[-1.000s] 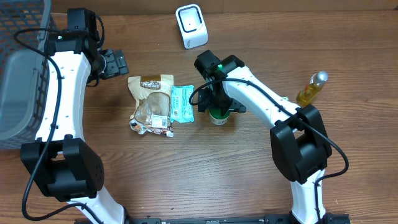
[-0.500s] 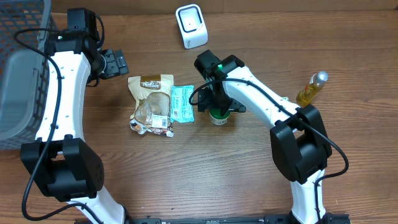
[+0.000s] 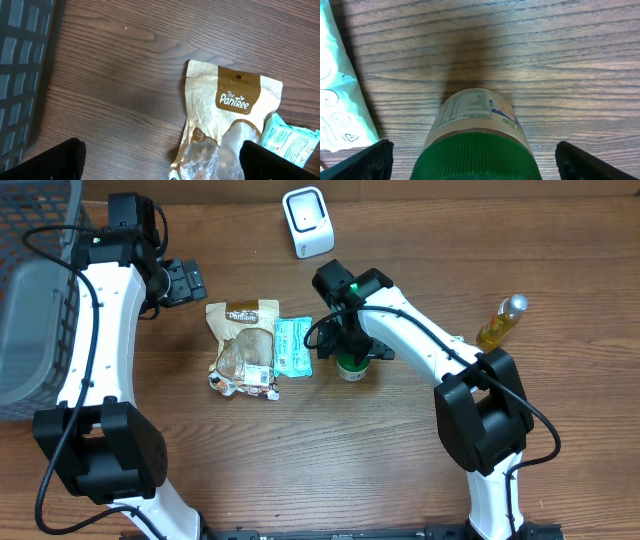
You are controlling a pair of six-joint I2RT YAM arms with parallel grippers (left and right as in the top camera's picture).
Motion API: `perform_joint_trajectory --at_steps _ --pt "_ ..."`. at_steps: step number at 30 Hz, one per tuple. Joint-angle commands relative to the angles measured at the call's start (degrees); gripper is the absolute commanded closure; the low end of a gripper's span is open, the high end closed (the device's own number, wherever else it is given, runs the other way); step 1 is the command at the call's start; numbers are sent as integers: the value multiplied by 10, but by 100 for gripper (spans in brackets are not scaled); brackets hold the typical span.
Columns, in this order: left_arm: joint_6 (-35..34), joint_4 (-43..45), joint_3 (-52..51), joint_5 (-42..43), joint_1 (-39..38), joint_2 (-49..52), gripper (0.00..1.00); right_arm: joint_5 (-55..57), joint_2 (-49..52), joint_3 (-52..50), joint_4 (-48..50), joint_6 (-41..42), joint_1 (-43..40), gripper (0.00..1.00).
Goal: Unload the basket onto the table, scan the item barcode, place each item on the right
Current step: 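Lower the right gripper and grasp the green-capped jar by its lid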
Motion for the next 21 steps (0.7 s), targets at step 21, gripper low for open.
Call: perform_joint_trajectory --at_steps 21 --pt "11 0 9 2 -1 -2 0 3 -5 -4 3 2 3 0"
